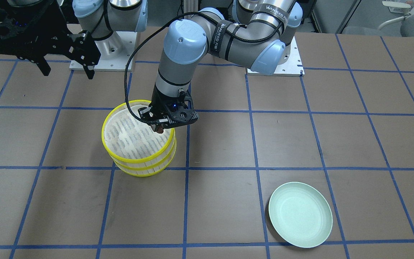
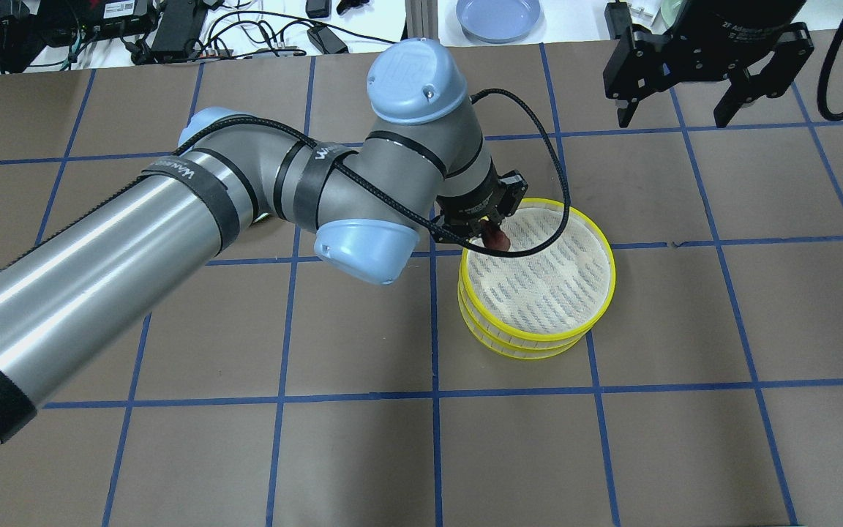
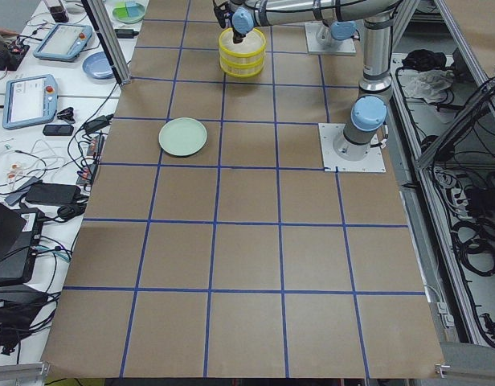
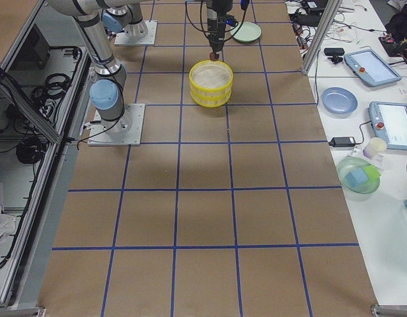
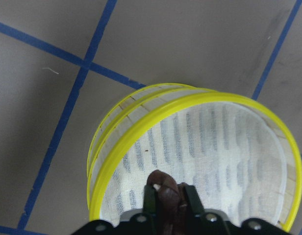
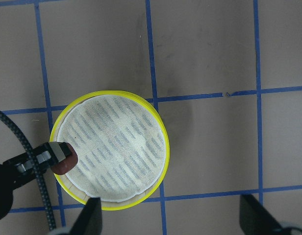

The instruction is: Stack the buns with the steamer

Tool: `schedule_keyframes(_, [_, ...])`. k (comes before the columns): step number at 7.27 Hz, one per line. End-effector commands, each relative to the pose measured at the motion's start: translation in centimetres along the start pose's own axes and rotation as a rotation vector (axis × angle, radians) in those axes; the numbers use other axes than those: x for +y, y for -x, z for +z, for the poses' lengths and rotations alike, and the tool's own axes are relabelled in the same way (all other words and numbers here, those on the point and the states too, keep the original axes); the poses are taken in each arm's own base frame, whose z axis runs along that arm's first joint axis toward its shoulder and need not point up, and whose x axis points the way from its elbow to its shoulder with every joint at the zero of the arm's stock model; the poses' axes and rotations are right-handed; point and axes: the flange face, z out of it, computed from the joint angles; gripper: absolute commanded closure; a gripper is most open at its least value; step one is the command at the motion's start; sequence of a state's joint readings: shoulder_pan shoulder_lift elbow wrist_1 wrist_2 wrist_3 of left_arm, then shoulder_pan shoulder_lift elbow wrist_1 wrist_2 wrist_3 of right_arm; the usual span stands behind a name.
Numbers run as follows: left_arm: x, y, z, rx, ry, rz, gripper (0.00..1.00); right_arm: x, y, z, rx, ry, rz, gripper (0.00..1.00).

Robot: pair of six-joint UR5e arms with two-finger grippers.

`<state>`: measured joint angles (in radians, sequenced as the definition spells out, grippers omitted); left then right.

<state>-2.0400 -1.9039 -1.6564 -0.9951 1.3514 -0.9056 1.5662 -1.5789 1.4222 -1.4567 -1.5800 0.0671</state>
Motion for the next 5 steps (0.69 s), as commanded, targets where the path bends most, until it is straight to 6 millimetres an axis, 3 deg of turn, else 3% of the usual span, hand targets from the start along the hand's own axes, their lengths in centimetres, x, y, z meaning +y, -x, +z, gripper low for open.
schedule_keyframes(1, [1.9, 0.1, 1.6, 0.008, 0.072, 0.007, 0.00, 0.0, 0.0, 0.1, 0.002, 0.001, -0.001, 0.00])
schedule_keyframes(3, [1.7, -0.4, 0.1, 0.050, 0.080, 0.022, 0.00, 0.1, 0.0, 0.1, -0.001, 0.003, -0.001, 0.00])
schedule_keyframes(4, [0.2, 0.1, -1.3, 0.059, 0.055, 0.133, 0.00, 0.1, 0.0, 0.2, -0.003, 0.003, -0.001, 0.00])
schedule_keyframes(5, [-2.8, 1.0, -3.8, 0.080, 0.004, 0.225, 0.00, 0.1, 0.0, 0.2, 0.002, 0.004, -0.001, 0.00])
